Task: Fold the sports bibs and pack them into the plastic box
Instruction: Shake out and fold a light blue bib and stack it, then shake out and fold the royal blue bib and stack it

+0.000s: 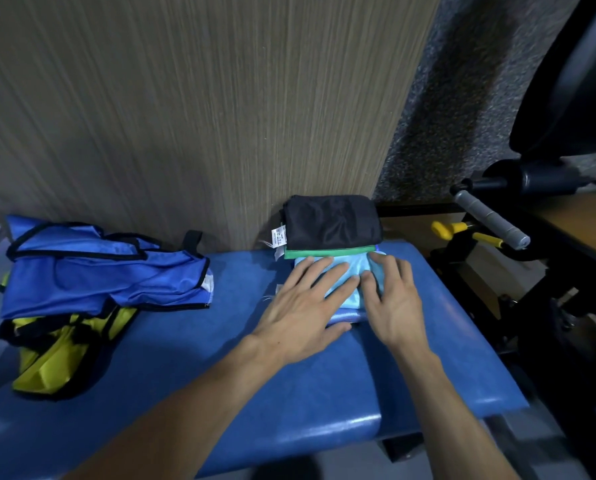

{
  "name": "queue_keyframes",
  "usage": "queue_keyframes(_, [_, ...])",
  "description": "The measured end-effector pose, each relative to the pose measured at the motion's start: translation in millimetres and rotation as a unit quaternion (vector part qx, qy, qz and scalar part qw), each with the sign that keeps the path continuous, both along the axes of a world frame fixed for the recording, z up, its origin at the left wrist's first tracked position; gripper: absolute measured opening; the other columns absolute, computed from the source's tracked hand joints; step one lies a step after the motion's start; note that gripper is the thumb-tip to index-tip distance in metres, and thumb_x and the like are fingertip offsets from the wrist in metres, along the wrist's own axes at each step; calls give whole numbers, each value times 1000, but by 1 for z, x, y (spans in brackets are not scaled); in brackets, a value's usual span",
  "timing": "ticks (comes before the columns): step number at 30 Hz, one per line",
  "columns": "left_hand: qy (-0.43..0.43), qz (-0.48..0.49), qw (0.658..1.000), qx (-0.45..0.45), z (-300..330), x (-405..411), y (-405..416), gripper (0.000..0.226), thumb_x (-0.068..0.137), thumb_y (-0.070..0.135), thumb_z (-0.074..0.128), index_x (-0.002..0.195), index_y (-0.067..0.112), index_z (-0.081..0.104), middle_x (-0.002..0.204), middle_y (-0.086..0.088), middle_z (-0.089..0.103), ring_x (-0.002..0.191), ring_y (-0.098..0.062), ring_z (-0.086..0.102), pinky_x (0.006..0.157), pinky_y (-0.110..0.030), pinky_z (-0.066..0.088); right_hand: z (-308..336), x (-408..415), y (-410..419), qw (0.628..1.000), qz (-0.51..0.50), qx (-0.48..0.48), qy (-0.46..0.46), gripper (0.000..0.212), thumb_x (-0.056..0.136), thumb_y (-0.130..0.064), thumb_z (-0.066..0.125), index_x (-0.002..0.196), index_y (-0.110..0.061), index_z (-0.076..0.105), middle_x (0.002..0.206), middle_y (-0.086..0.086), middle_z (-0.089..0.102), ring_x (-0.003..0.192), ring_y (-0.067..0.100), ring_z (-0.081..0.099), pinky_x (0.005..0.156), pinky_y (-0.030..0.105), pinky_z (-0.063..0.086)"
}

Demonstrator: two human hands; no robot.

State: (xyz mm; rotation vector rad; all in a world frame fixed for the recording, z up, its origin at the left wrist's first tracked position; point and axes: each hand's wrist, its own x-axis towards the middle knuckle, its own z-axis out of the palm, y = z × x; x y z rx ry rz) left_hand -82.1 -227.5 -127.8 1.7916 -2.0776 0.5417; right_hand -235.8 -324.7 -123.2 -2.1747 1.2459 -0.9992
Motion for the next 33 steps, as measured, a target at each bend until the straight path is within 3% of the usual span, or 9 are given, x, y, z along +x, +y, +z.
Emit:
queue_keyframes(4, [-18,4,1000,23,-4,7,10,68,95,49,55,155,22,38,162,-3,35,151,-32,26,125,-50,19,3,1,1,1000,10,-2,-3,36,103,-39,50,136,-25,53,136,-2,47,115,19,54,86,33,43])
queue_keyframes(10, [-9,3,1000,24,8,3,15,76,90,50,66,155,23,38,163,-3,32,152,-31,24,126,-50,17,14,2,6,998,-10,-57,22,44,100,-50,47,135,-25,56,149,0,40,128,27,50,98,50,49])
queue_keyframes(22, [-29,4,999,30,6,1,15,82,85,51,73,154,24,37,163,-4,32,152,-31,26,125,-51,18,18,-4,9,998,0,-67,17,46,98,-50,47,137,-25,53,147,-1,41,126,25,51,95,53,51])
queue_keyframes(26, [-28,-4,999,40,8,3,18,81,88,54,69,155,24,35,165,-4,28,153,-30,22,126,-50,14,22,-5,11,997,-3,-72,21,47,97,-52,44,137,-27,53,147,-1,41,128,26,50,97,55,49])
queue_keyframes(33, [6,-2,1000,22,26,21,52,65,102,55,41,156,21,34,166,-2,25,156,-25,14,127,-47,8,37,26,36,986,32,-151,56,44,99,-42,50,135,-18,59,146,6,48,140,27,40,115,56,32])
